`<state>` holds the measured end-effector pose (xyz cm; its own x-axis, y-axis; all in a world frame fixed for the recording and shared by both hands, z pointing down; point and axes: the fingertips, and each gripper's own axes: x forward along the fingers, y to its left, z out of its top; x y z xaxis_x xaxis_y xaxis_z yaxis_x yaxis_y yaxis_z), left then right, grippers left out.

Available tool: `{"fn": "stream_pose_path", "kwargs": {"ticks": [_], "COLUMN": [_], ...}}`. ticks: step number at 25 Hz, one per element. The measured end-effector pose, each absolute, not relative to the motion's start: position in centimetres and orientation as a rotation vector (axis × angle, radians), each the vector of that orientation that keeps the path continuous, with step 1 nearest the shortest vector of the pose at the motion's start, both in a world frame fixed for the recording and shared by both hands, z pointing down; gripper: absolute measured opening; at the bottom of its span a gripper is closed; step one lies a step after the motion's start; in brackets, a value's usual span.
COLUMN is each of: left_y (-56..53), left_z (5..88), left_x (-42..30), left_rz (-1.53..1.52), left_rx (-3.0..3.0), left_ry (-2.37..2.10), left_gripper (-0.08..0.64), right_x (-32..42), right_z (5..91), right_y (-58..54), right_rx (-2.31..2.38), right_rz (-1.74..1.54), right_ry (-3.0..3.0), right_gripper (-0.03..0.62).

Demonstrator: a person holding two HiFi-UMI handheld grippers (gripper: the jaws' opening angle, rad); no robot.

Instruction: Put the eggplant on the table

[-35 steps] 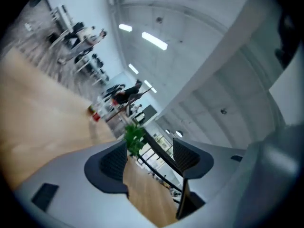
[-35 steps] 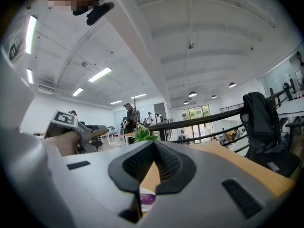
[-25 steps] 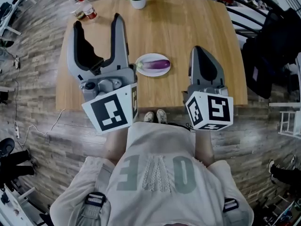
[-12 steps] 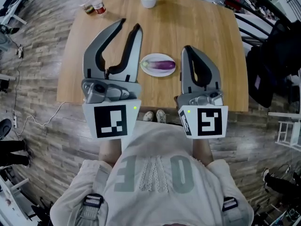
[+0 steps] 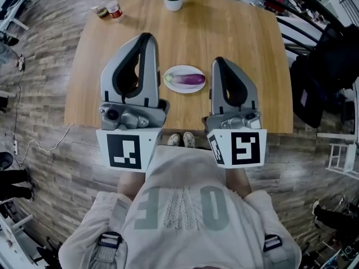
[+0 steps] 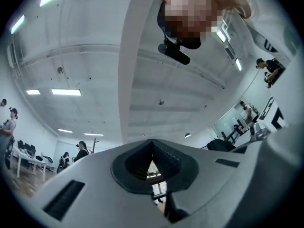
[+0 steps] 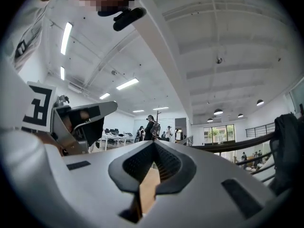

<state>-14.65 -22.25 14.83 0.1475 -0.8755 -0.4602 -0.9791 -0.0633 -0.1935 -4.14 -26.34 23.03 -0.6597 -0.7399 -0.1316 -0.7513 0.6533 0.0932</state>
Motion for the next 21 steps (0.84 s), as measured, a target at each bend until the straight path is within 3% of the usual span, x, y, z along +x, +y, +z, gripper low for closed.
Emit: {"fn": "stream_pose_path", "kwargs": {"ticks": [9, 21], "left_y": [-22.8, -22.8], "left_z": [15.3, 16.0], "left_x": [-13.7, -13.0], "left_rz": [0.235, 0.210], "left_rx": [-1.938, -1.937], "left_ry": [1.770, 1.781], "left_gripper": [0.009, 0.009], "right_x": [-3.5, -4.7], "right_z": [24.2, 24.4], "right_y": [-26.6, -25.7], "right_rx": [-1.101, -1.094], "right_rz": [-0.100, 0.018], "right_ry": [2.747, 2.802], "right_gripper": [0.018, 0.017]}}
